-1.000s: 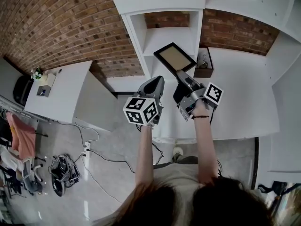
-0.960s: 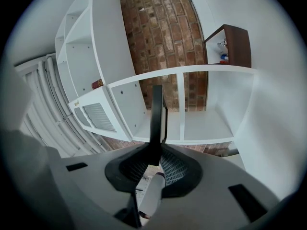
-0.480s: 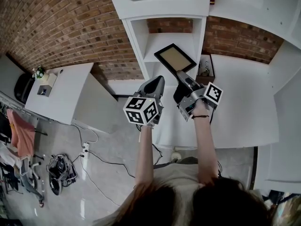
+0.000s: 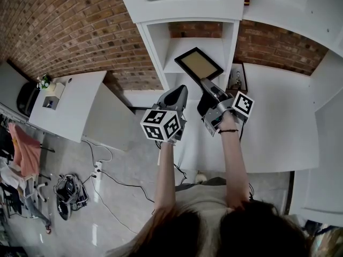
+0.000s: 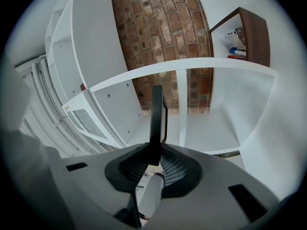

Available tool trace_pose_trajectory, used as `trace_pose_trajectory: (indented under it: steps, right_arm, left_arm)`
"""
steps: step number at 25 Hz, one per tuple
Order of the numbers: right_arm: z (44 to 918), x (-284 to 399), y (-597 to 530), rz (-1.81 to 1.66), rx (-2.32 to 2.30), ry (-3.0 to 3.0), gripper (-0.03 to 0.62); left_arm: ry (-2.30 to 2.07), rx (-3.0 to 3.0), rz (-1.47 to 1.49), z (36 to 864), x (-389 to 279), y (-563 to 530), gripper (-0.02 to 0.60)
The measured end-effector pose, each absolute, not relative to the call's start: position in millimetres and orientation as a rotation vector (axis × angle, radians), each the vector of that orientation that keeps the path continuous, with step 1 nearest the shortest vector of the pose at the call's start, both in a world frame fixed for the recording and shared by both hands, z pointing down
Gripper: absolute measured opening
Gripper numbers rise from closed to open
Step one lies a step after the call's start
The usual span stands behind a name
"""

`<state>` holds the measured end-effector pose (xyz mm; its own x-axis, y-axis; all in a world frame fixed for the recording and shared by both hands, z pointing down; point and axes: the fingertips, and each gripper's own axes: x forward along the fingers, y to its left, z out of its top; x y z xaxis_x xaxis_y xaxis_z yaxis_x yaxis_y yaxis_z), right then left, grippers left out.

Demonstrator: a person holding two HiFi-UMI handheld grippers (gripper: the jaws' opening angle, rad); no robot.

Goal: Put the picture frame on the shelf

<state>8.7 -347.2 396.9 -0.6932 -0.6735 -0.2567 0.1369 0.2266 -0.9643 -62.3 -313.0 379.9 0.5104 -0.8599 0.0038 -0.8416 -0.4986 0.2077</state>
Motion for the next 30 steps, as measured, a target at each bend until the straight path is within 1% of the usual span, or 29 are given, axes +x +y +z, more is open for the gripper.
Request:
trace_pose_trajectory:
  steps: [30]
  right_arm:
    - [407, -3, -385, -1.553, -0.511, 1.819, 0.069]
  left_arm:
    - [-1.418, 2.556, -0.125, 392, -68, -348, 0.011]
